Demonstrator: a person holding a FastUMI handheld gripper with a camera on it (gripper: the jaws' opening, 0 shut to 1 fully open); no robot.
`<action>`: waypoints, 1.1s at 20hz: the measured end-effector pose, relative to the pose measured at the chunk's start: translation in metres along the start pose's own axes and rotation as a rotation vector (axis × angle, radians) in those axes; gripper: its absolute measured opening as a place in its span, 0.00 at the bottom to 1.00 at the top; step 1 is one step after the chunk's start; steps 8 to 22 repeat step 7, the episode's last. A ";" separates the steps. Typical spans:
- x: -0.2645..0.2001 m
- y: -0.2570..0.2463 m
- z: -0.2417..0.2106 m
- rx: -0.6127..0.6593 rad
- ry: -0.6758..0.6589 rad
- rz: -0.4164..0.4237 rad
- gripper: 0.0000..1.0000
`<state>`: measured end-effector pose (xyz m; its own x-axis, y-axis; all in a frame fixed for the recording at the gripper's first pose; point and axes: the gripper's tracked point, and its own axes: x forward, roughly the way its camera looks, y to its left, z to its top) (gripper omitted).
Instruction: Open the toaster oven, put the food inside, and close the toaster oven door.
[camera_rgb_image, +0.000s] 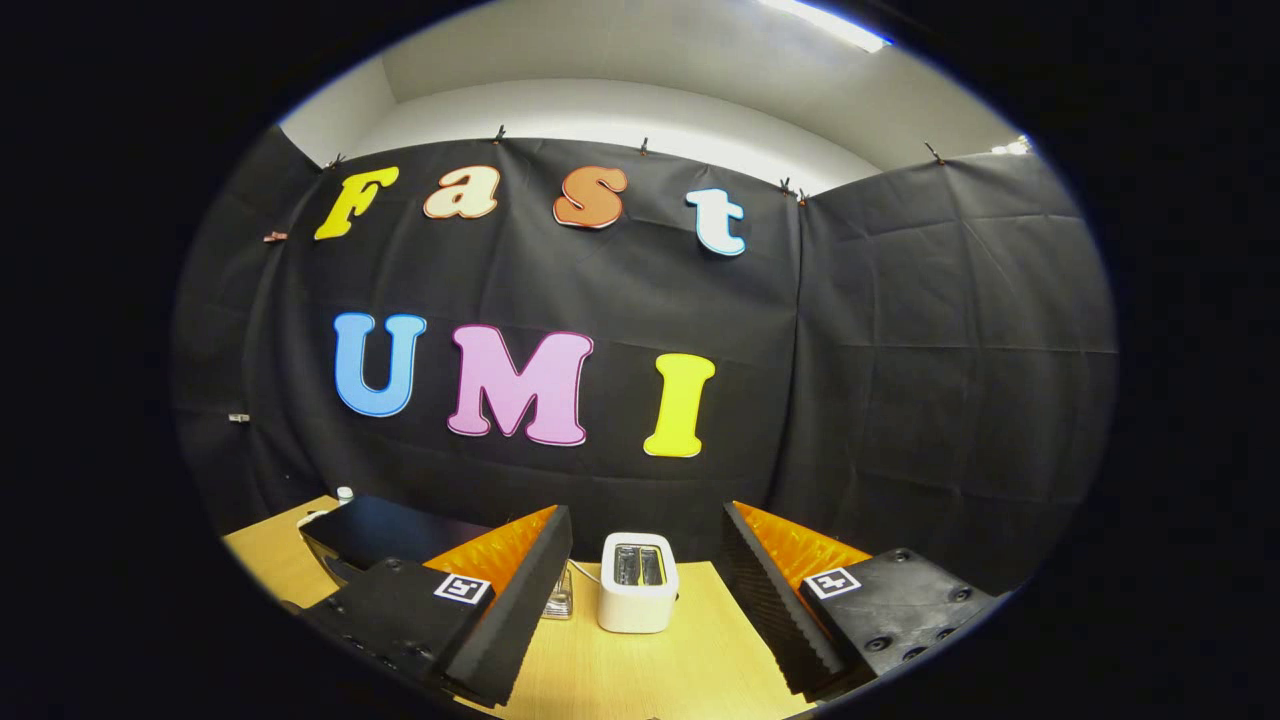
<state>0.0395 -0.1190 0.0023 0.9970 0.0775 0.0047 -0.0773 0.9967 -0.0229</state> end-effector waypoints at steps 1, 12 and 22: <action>0.001 0.004 -0.002 -0.008 -0.001 0.011 0.98; 0.006 0.019 -0.005 -0.022 -0.013 0.041 0.97; 0.006 0.019 -0.005 -0.022 -0.013 0.041 0.97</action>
